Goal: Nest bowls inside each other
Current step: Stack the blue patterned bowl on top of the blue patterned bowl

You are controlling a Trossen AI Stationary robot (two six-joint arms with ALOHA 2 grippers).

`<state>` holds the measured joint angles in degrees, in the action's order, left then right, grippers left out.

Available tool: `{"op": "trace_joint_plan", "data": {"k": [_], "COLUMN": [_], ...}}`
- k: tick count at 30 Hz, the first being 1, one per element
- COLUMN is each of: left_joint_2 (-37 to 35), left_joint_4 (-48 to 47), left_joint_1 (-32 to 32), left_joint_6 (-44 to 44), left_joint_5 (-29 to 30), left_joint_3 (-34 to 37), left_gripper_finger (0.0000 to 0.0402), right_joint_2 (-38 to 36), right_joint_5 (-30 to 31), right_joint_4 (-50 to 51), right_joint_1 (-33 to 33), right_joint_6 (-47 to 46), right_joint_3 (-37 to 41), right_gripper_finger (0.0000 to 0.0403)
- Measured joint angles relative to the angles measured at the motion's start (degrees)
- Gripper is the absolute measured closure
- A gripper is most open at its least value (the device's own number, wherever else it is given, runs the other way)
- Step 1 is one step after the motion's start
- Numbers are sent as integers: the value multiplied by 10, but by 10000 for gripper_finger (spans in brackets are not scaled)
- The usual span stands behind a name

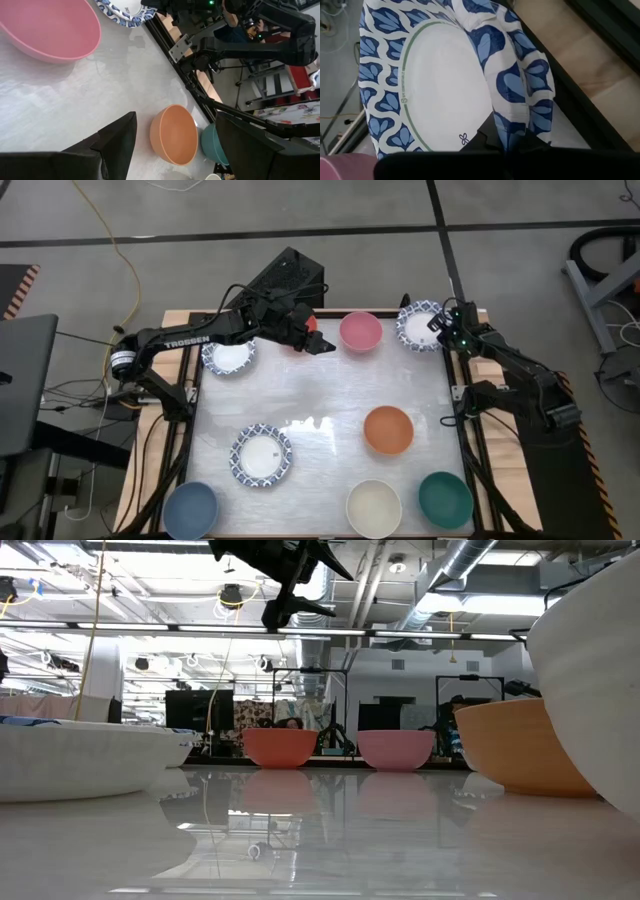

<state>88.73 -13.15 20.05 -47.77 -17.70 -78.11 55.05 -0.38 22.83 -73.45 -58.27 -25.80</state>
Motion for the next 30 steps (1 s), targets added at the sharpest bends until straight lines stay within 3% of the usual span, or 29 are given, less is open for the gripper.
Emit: {"op": "trace_joint_plan", "data": {"k": [19,30], "left_joint_2": [0,0], "left_joint_4": [0,0], "left_joint_1": [0,0], "left_joint_6": [0,0], "left_joint_5": [0,0], "left_joint_3": [0,0], "left_gripper_finger": [143,143], "right_joint_2": [5,2], "right_joint_5": [6,6], "right_joint_4": [5,5], "right_joint_1": [3,3], "right_joint_6": [1,18], "right_joint_3": [0,0], "right_gripper_finger": [324,206]}}
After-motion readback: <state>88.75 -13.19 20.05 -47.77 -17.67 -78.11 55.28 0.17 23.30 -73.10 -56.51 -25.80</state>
